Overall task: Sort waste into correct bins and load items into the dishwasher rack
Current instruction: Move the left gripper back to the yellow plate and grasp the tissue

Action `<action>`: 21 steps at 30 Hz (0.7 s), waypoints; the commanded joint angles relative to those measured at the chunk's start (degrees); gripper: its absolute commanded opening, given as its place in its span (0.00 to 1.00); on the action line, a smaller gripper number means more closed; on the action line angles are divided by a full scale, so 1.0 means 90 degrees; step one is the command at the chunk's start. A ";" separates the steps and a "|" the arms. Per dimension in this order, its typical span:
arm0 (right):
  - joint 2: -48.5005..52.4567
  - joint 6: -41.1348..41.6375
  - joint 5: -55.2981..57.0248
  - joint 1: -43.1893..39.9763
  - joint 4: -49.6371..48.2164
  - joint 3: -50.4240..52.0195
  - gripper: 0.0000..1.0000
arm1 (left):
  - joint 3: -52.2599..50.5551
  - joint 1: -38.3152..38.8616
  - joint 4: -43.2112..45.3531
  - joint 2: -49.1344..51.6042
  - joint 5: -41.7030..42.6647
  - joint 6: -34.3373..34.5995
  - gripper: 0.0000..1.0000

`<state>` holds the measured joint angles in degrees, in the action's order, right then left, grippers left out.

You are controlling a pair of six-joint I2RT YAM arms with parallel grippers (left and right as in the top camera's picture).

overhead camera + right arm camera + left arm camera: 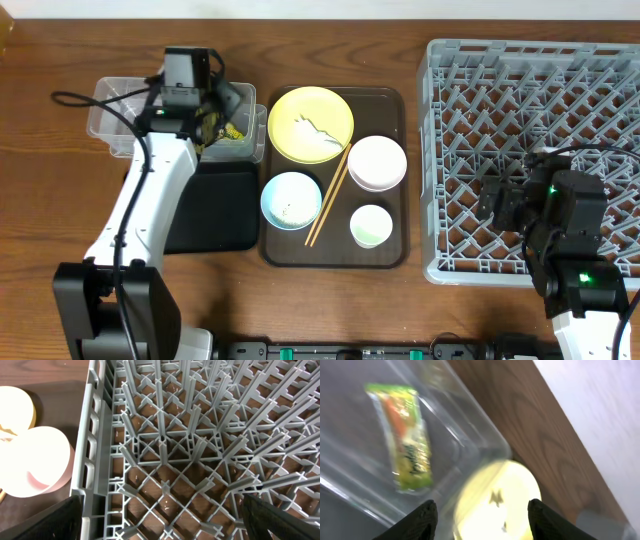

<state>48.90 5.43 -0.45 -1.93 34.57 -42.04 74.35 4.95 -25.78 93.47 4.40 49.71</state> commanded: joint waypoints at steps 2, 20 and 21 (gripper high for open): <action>-0.0027 0.0036 -0.0029 0.0092 -0.0007 -0.0138 0.99 | -0.0041 0.0653 0.0019 0.0049 0.0163 -0.0697 0.61; -0.0027 0.0036 -0.0029 0.0092 0.0041 -0.0138 0.99 | -0.0046 0.2072 0.1129 0.2030 -0.0228 -0.0104 0.61; -0.0027 0.0036 -0.0029 0.0092 0.0044 -0.0138 0.99 | -0.0046 0.2072 0.1207 0.2125 -0.0226 -0.0104 0.61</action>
<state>48.90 5.43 -0.45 -1.93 34.92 -42.06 74.35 23.55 -15.92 110.63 3.03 47.66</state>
